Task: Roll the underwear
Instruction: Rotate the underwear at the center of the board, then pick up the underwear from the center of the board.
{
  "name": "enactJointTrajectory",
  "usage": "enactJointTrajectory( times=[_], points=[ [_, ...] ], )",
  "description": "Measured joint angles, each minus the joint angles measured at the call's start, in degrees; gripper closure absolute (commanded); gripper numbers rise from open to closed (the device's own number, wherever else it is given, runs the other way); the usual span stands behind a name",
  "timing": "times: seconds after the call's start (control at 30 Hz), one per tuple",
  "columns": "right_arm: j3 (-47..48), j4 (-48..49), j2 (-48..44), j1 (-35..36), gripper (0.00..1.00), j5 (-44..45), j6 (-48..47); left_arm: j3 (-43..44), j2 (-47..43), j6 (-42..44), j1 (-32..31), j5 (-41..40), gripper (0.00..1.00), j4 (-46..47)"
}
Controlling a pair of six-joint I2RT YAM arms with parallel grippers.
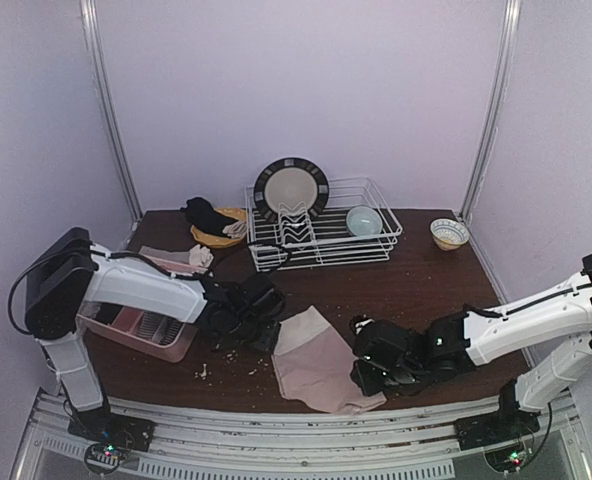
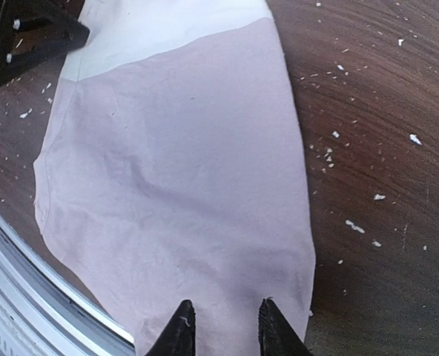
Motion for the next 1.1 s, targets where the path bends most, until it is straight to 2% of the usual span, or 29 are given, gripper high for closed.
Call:
enactJointTrajectory(
  times=[0.27, 0.5, 0.63, 0.77, 0.83, 0.97, 1.1],
  points=[
    [2.9, -1.2, 5.9, 2.1, 0.73, -1.1, -0.8, -5.3, -12.6, -1.4, 0.0, 0.4, 0.33, 1.9],
    [0.8, -5.8, 5.9, 0.9, 0.74, 0.2, 0.8, -9.4, -15.0, -2.7, 0.0, 0.8, 0.35, 2.4],
    [-0.5, -7.7, 4.1, -4.6, 0.74, 0.7, 0.9, -9.9, -15.0, -3.1, 0.0, 1.4, 0.35, 2.5],
    [-1.8, -11.8, 1.0, -9.4, 0.66, 1.9, 0.1, -10.7, -15.6, -3.4, 0.0, 2.0, 0.35, 2.9],
    [-1.7, -13.6, -1.0, -9.5, 0.61, 2.2, -0.7, -11.1, -16.0, -3.5, 0.0, 2.2, 0.35, 2.9],
    [1.9, -15.3, -3.8, -5.4, 0.50, 2.9, -4.1, -11.2, -16.9, -3.5, 0.0, 2.8, 0.35, 2.9],
    [10.3, -14.5, -0.5, -0.1, 0.43, 2.8, -9.1, -11.6, -18.4, -3.9, 0.0, 3.3, 0.35, 3.0]
  ],
)
